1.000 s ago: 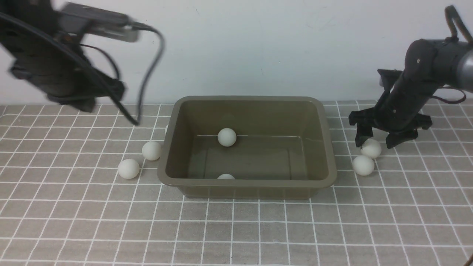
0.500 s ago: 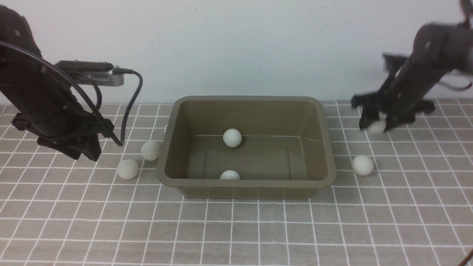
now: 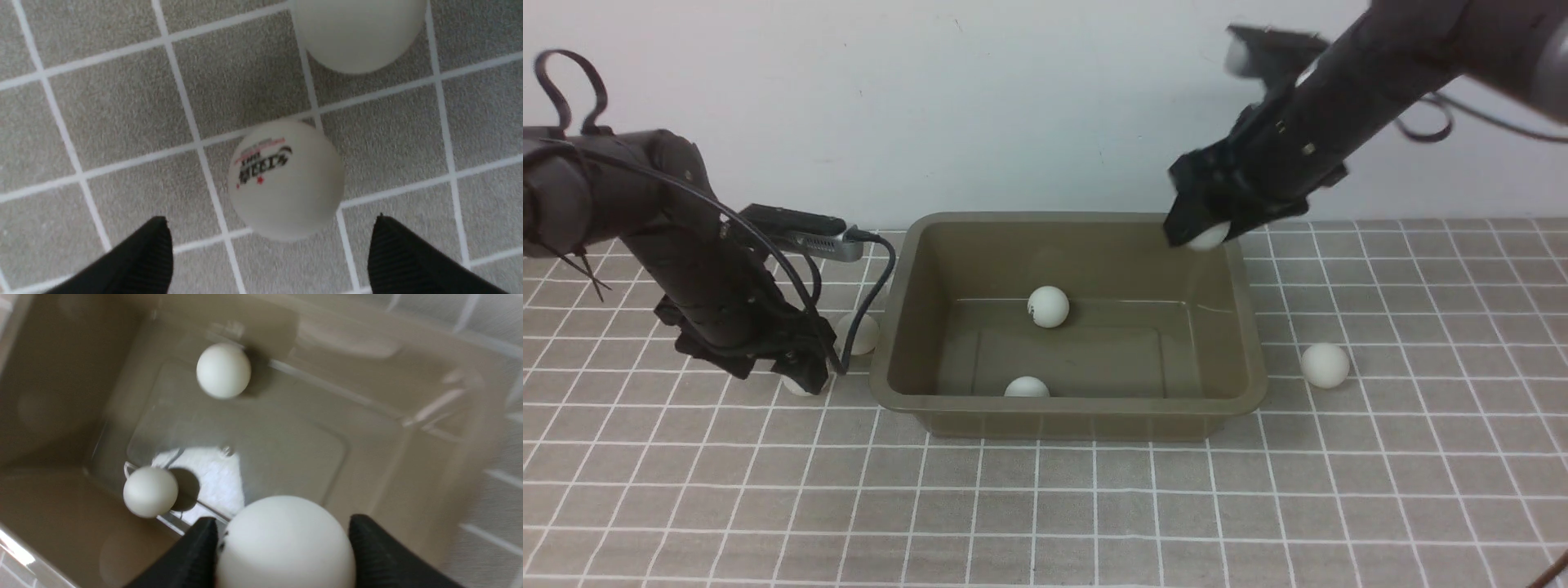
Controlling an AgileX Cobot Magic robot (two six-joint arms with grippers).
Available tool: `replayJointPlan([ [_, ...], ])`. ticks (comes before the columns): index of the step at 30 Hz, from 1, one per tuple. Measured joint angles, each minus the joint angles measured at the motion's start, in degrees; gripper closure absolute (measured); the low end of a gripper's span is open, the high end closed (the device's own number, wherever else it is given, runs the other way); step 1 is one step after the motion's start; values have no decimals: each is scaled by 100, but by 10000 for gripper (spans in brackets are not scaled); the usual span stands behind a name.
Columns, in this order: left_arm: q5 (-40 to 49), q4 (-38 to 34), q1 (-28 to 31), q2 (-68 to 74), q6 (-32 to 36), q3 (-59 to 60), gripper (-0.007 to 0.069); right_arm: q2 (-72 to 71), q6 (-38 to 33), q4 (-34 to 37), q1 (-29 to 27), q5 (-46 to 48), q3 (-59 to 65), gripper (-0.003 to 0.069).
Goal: Put the table tennis balls into the box on the grey coffee tablecloth.
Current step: 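Release the ping pong ball into the bin and lift the gripper away, then drop the ball into the bin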
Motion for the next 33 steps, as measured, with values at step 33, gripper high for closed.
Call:
replayJointPlan([
  [33, -250, -372, -882, -1570, -310, -622, 279, -1565, 1262, -1792, -1188, -870, 2721, 183],
])
